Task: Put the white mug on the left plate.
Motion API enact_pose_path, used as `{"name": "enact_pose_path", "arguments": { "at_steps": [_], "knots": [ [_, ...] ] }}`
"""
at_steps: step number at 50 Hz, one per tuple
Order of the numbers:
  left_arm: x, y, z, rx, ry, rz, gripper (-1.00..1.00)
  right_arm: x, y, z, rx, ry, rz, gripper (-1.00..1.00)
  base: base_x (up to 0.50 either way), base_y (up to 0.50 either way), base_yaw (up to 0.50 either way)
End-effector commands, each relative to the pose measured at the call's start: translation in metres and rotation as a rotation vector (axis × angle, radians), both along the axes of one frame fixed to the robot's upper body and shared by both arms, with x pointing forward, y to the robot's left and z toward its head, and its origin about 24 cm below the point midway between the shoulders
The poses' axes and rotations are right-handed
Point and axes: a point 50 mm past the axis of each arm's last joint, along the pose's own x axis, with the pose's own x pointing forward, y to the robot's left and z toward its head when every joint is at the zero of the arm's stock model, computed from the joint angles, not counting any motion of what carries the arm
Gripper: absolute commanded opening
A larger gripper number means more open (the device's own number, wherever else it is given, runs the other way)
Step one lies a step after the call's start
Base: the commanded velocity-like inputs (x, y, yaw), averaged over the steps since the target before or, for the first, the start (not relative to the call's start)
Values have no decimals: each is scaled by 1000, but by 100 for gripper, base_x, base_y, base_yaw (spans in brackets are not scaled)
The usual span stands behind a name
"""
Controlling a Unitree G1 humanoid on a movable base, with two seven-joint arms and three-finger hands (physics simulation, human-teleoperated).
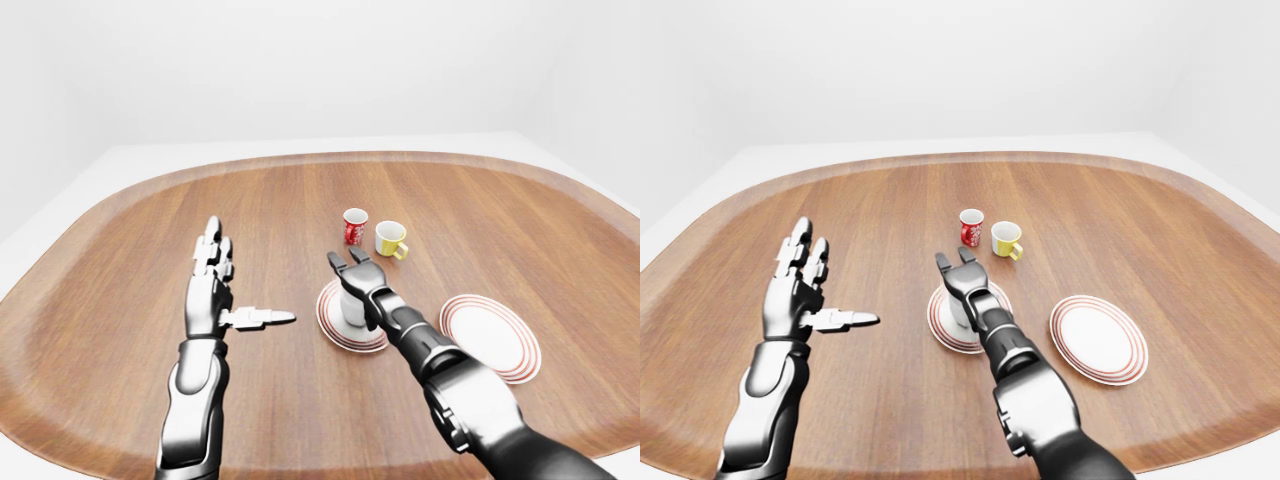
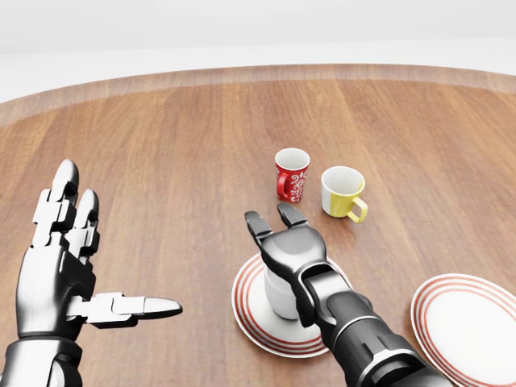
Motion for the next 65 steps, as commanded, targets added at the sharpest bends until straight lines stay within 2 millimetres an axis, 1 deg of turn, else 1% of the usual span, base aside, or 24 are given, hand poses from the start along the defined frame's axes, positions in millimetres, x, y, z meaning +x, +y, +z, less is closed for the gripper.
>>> {"name": "enact_pose_path", "arguments": {
  "at_steps": [1, 8, 17, 22, 29, 31, 32, 33, 35, 38, 42, 44, 45, 47, 49, 51, 52, 54, 56, 57, 59, 60, 62, 65],
  "knots": [
    [0, -1, 0, -5, 0, -4, 99, 7, 0, 10, -4, -34, 4, 100, 0, 0, 0],
    [0, 0, 1, -6, -4, -4, 100, 7, -1, 11, -3, -34, 2, 100, 0, 0, 0],
    [0, 0, 1, -8, -5, -3, 99, 3, 8, 10, 52, 8, 3, 100, 0, 0, 0],
    [0, 1, 2, -8, -9, -2, 100, 3, 9, 21, 133, 46, -9, 100, 0, 0, 0],
    [0, 0, 2, -7, -10, 1, 100, -13, 11, 46, 324, 159, 27, 100, 0, 0, 0],
    [-1, 1, 5, -8, -21, 1, 99, -15, 5, 52, 310, 167, 29, 100, 0, 0, 0],
    [-1, 1, 5, -8, -22, 0, 100, -7, -3, 55, 239, 80, 8, 100, 0, 0, 0],
    [-1, 0, 4, -8, -20, -1, 99, -3, -7, 57, 235, 52, -6, 100, 0, 0, 0],
    [0, 0, 1, -6, -6, -3, 100, -9, -6, 59, 373, 171, 3, 100, 0, 0, 0],
    [0, 0, 3, -5, -12, 0, 100, -8, -9, 69, 429, 185, 17, 100, 0, 0, 0],
    [0, 1, 3, -5, -12, 0, 99, -17, -4, 95, 615, 255, 134, 100, 0, 0, 0],
    [0, 1, 2, -6, -10, 0, 100, -21, -5, 105, 722, 301, 114, 100, 0, 0, 0],
    [0, 0, 2, -5, -10, -2, 100, -29, 2, 136, 914, 232, 180, 100, 0, 0, 0],
    [0, 0, 2, -4, -8, -3, 99, -38, 6, 163, 986, 162, 297, 100, 0, 0, 0],
    [0, 0, 2, -4, -10, -2, 99, -48, 4, 211, 1183, 44, 473, 100, 0, 0, 0],
    [0, 0, 3, -4, -12, -2, 99, -51, -4, 235, 1312, 14, 592, 100, 0, 0, 0],
    [0, 0, 3, -3, -11, -1, 99, -49, -8, 240, 1364, 23, 627, 100, 0, 0, 0],
    [0, 0, 3, -2, -13, -3, 99, -32, -16, 235, 1472, 63, 570, 100, 0, 0, 0],
    [0, 0, 3, -2, -14, -3, 100, -19, -29, 237, 1644, 36, 498, 100, 0, 0, 0],
    [0, 0, 3, -2, -14, -3, 99, -12, -41, 240, 1794, 10, 465, 100, 0, 0, 0],
    [0, 0, 4, -2, -16, -3, 99, -8, -47, 236, 1884, 19, 418, 100, 0, 0, 0],
    [0, 0, 3, -2, -15, -2, 99, -4, -56, 237, 2006, 2, 380, 100, 0, 0, 0],
    [0, 0, 4, -2, -16, -3, 100, -6, -51, 225, 1976, 54, 355, 100, 0, 0, 0],
    [0, 0, 3, -2, -15, -2, 99, -10, -54, 218, 2030, 70, 331, 100, 0, 0, 0]
  ]
}}
